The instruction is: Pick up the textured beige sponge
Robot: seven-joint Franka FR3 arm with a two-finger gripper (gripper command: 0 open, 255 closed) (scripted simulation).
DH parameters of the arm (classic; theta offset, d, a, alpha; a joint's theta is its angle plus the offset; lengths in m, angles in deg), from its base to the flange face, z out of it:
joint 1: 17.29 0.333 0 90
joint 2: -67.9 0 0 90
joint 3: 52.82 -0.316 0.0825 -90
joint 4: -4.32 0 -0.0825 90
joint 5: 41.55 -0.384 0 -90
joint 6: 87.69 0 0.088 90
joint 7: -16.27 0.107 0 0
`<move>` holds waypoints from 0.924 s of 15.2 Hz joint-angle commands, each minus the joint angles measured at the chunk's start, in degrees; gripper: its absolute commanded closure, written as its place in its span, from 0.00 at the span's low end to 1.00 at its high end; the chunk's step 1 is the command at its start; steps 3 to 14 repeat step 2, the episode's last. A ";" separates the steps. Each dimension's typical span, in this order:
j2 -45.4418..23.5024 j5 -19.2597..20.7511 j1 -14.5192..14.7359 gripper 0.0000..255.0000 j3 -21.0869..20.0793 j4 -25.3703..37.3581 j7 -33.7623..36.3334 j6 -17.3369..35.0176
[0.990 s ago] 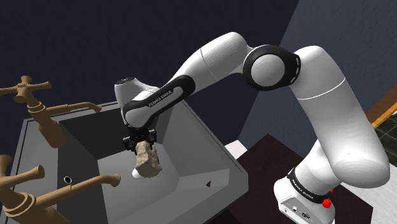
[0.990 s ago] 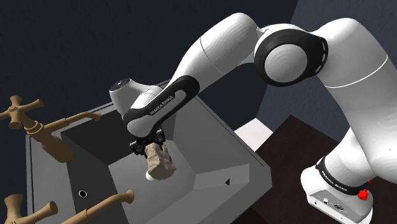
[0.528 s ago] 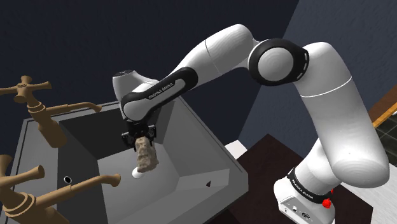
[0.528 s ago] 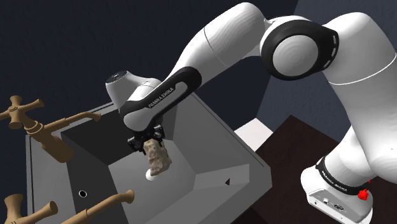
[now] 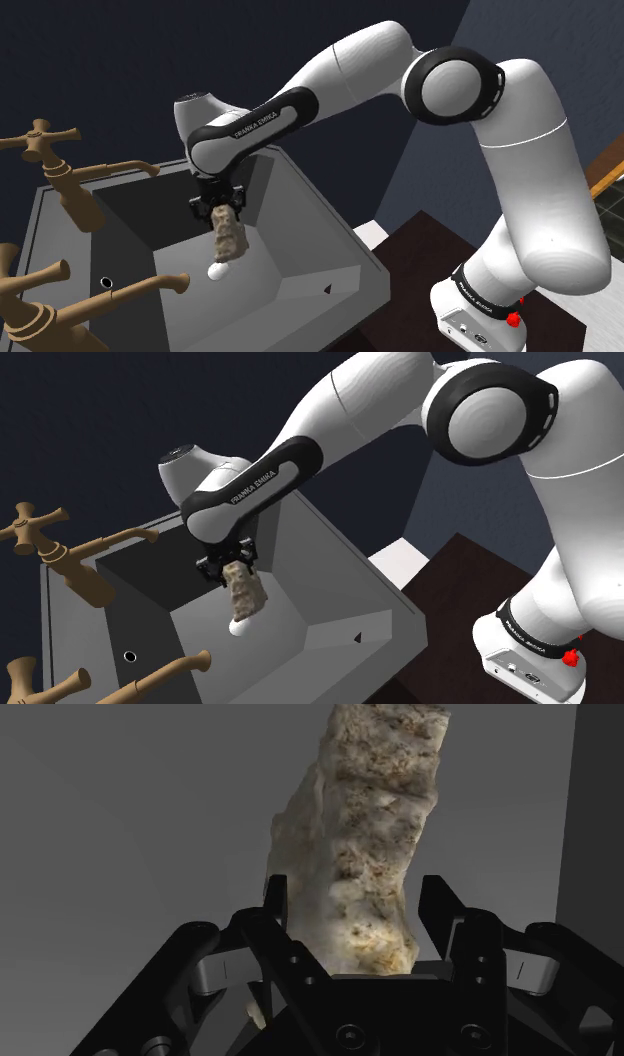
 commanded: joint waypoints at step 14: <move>0.50 -0.15 0.01 1.00 -0.14 0.46 0.00 -0.86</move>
